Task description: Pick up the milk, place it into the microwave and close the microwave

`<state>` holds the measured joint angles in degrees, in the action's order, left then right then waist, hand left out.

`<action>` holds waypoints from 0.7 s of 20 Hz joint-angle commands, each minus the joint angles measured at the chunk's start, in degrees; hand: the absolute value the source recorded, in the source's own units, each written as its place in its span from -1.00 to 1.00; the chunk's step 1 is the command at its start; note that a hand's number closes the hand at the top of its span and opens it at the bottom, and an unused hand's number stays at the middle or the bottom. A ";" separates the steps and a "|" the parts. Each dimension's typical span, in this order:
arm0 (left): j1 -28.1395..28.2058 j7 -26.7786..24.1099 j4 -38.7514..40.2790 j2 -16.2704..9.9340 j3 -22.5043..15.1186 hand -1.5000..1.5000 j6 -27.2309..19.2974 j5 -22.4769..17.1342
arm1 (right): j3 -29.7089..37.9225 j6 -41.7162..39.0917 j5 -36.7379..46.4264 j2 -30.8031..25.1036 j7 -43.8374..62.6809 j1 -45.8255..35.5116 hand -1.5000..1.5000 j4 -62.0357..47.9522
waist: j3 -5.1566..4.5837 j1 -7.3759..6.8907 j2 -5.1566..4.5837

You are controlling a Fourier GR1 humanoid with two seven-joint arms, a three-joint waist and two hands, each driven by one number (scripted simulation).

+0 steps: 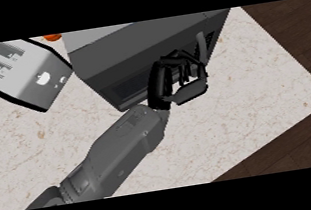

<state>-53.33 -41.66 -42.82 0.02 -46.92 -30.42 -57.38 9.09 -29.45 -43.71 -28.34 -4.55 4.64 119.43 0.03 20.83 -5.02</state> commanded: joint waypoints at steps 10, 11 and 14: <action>-3.80 0.13 5.23 -0.02 0.79 1.00 0.86 -3.05 | 0.90 -1.54 -3.36 -2.53 1.29 -0.88 -1.00 0.08 | -0.02 1.00 -0.96; -4.12 -0.82 4.74 -0.02 0.10 1.00 2.08 -2.61 | 1.50 -1.58 -4.29 -2.73 1.15 -1.10 -1.00 -0.13 | -0.04 0.92 -0.70; -5.14 1.38 7.34 -0.02 -2.70 1.00 0.50 -1.37 | 0.87 -2.11 -5.63 -2.65 0.98 -1.91 -1.00 0.38 | 0.23 1.08 -0.68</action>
<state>-54.80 -43.20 -40.50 0.00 -49.36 -30.43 -58.66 9.98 -31.03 -47.82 -30.87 -3.39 3.28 119.67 0.17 21.38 -5.05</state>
